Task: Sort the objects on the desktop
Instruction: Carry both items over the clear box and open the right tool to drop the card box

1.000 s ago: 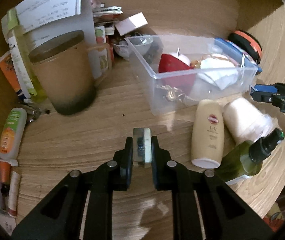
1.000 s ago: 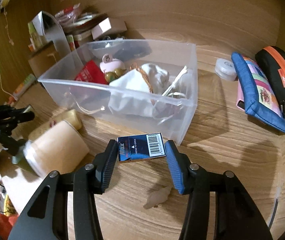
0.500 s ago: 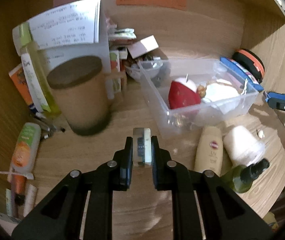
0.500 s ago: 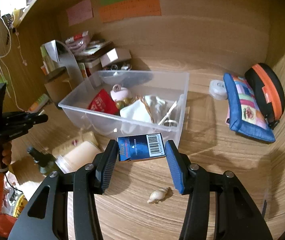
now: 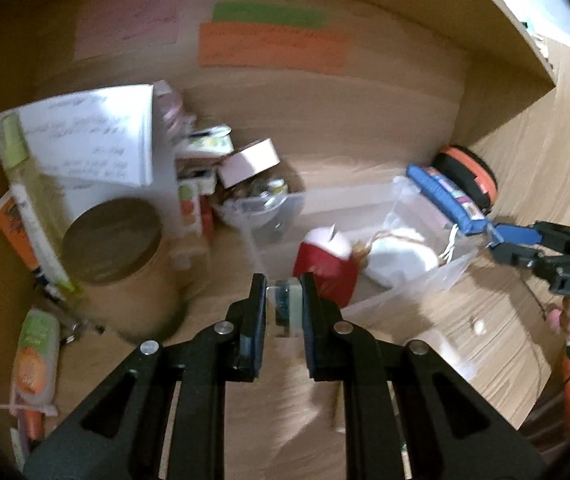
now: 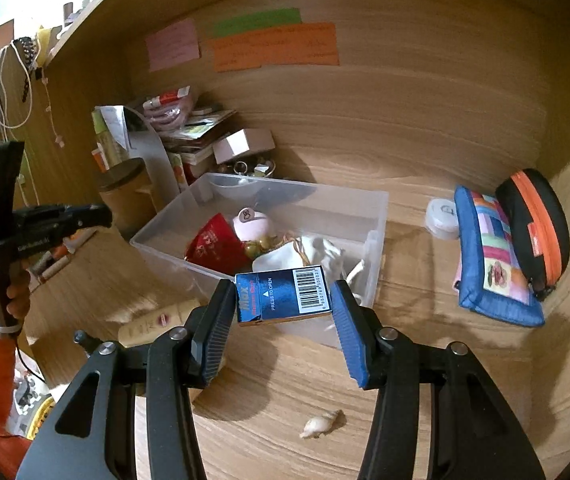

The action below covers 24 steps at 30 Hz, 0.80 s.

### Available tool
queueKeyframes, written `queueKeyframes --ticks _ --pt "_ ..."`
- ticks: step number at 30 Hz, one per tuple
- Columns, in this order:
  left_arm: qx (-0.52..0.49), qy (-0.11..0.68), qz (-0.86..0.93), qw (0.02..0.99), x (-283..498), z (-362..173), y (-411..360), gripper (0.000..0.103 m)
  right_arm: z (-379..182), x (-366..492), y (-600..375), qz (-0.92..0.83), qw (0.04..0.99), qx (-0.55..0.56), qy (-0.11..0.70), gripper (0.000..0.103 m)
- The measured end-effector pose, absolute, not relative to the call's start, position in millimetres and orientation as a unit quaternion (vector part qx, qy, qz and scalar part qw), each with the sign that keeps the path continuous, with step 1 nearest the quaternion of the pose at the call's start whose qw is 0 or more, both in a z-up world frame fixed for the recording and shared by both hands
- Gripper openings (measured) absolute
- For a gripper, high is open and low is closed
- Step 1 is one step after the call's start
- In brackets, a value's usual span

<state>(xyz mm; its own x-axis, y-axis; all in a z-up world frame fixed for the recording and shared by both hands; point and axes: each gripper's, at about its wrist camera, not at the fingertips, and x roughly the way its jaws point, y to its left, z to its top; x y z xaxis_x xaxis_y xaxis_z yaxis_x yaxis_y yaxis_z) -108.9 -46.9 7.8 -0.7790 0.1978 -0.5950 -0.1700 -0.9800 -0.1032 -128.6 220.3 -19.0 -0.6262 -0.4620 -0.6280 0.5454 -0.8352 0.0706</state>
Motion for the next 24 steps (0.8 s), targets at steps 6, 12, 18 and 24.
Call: queueKeyframes --ticks 6,12,18,24 --pt "-0.318 -0.027 0.940 0.120 -126.8 10.6 -32.2 0.015 -15.2 -137.5 217.3 -0.899 0.285 0.327 0.057 0.046" --pt "-0.329 -0.022 0.934 0.139 -145.7 5.8 -17.5 0.015 -16.0 -147.7 214.3 -0.899 0.289 0.327 0.043 0.046" --pt "-0.341 -0.016 0.927 0.155 -162.0 -2.2 -4.5 0.015 -18.9 -159.9 207.9 -0.895 0.295 0.332 0.032 0.046" --pt "-0.358 -0.010 0.917 0.174 -177.2 -14.8 9.2 0.015 -26.1 -173.5 197.2 -0.892 0.297 0.341 0.031 0.046"
